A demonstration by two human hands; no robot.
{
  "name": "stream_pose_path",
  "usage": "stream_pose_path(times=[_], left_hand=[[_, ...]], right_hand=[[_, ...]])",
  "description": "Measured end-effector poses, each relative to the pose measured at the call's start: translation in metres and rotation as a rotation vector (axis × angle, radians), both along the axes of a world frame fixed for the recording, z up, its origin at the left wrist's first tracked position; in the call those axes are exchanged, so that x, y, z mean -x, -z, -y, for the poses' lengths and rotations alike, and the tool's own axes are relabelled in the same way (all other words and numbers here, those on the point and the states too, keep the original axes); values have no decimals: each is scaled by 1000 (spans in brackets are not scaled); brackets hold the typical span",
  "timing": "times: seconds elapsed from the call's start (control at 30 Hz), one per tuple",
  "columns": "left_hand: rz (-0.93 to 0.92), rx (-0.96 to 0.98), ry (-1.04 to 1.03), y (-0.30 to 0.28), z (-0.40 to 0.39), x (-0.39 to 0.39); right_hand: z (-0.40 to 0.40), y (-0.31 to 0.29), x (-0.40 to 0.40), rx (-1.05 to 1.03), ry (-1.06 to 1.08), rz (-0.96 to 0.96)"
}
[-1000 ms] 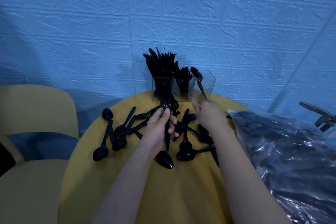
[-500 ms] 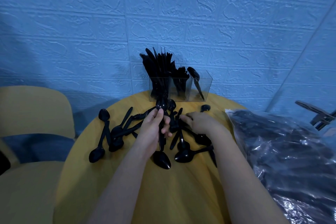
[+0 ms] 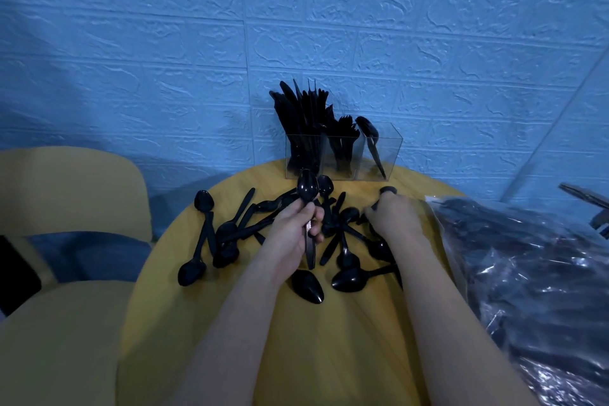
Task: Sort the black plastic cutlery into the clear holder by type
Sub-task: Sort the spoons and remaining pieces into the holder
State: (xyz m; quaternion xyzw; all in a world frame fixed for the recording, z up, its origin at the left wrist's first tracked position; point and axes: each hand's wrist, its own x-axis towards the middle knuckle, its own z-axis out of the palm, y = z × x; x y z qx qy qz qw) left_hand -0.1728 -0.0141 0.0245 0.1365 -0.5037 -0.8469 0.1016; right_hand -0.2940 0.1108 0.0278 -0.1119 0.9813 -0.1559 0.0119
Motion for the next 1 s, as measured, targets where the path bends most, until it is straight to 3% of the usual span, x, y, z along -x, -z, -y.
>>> stream_pose_path(times=[0.2, 0.53, 0.73, 1.0], left_hand=[[-8, -30, -16, 2, 2, 0], [-32, -20, -15, 4, 3, 2], [-19, -56, -43, 4, 4, 3], [-31, -63, -43, 5, 2, 2]], right_hand=[[-3, -9, 1, 55, 6, 143], [1, -8, -1, -30, -23, 115], [-1, -10, 7, 119, 19, 214], [12, -32, -39, 357, -246, 5]])
